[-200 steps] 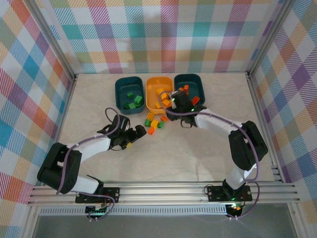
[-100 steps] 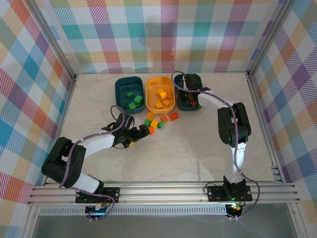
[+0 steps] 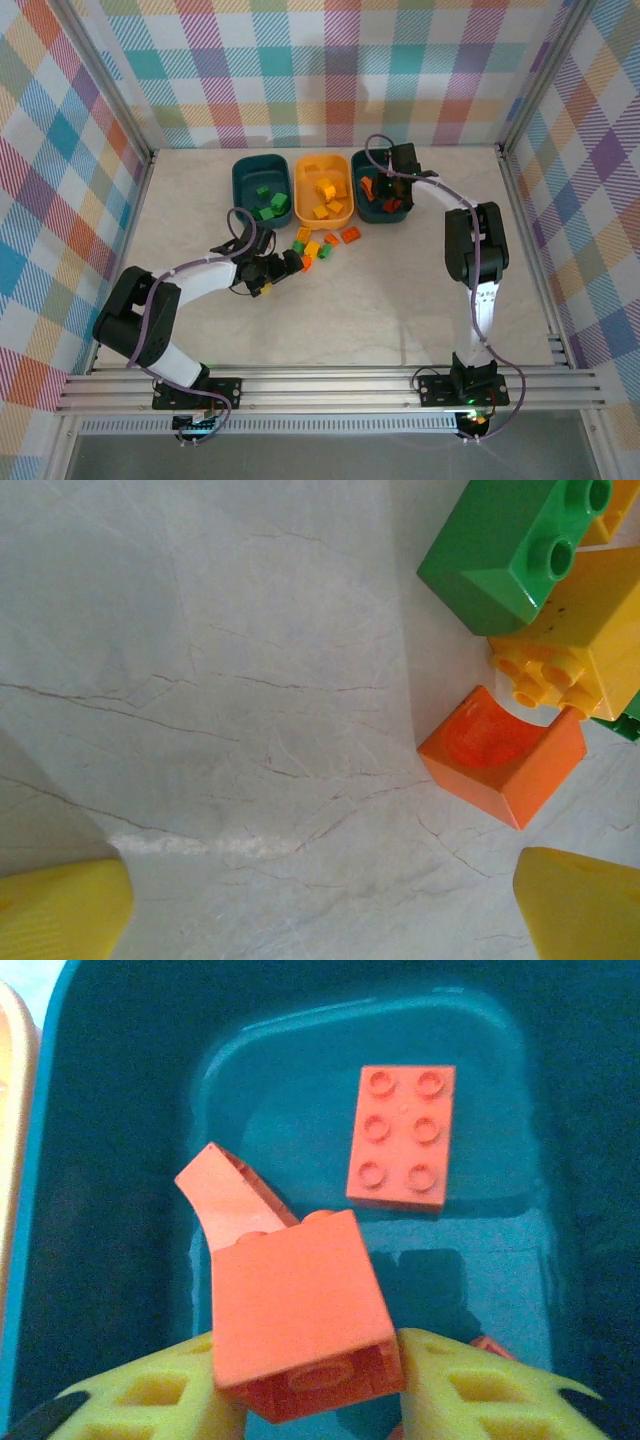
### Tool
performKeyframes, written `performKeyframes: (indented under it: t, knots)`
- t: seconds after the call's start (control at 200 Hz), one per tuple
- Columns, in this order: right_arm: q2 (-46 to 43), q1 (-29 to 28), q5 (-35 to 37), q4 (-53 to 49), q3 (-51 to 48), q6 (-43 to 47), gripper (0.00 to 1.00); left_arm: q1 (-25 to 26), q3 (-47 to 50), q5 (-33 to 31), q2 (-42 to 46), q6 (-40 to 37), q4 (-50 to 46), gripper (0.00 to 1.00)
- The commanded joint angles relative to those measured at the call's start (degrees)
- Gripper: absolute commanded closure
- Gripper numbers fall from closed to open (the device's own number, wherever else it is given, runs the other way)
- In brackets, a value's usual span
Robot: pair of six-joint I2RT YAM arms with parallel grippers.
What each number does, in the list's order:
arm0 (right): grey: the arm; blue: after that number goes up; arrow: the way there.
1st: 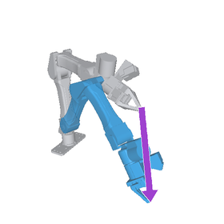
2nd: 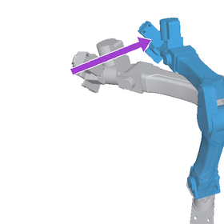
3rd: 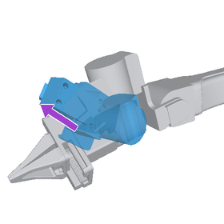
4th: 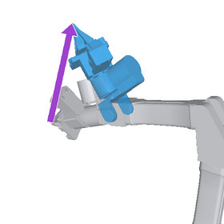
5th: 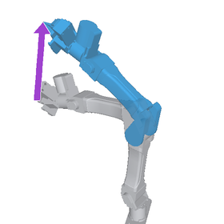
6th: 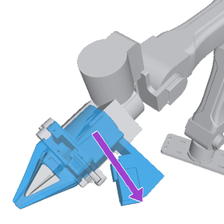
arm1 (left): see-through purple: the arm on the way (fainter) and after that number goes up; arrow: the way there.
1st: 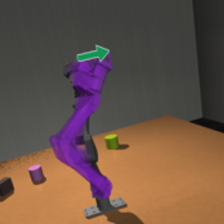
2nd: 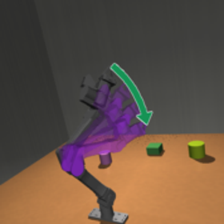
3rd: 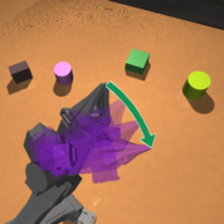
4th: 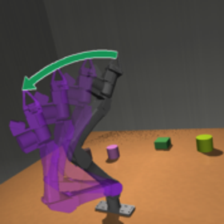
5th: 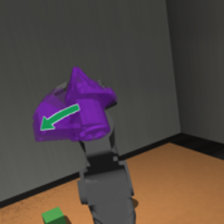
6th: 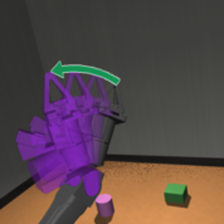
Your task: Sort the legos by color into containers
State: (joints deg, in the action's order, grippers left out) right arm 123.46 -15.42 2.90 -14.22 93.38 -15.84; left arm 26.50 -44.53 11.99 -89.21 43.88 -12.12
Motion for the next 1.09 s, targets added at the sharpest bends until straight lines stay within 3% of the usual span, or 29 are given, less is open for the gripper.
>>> performKeyframes:
  t: [0.0,0.12,0.24,0.47,0.635,0.84,1.09]
  knots:
    - [0.67,-0.49,-2.00,-0.92,1.37,0.18,0.53,0.82,0.59,1.99,-4.25,-1.31,7.82,0.00]
    - [-1.77,-0.44,-1.64,-1.24,0.41,0.56,0.44,0.74,0.84,0.97,-2.47,-2.01,6.45,0.00]
    - [-5.71,-0.71,-1.34,-2.22,-1.19,0.65,0.42,0.74,0.75,-0.56,0.33,-3.14,4.29,0.00]
    - [-21.05,-3.49,0.48,1.51,-15.07,-1.57,0.41,3.12,-3.87,-4.12,2.72,-10.31,-2.69,0.03]
    - [-31.59,-3.97,-0.16,6.15,-29.83,-7.26,0.42,8.10,-10.03,-11.18,-0.31,-16.84,-8.35,0.11]
    - [-42.84,-3.99,-0.48,7.42,-43.42,-10.76,0.43,8.89,-14.71,-15.04,-5.44,-21.66,-11.10,0.23]
    - [-45.97,-4.00,-0.59,10.57,-51.74,-12.82,0.44,10.45,-18.79,-17.26,-10.80,-25.58,-14.61,0.35]
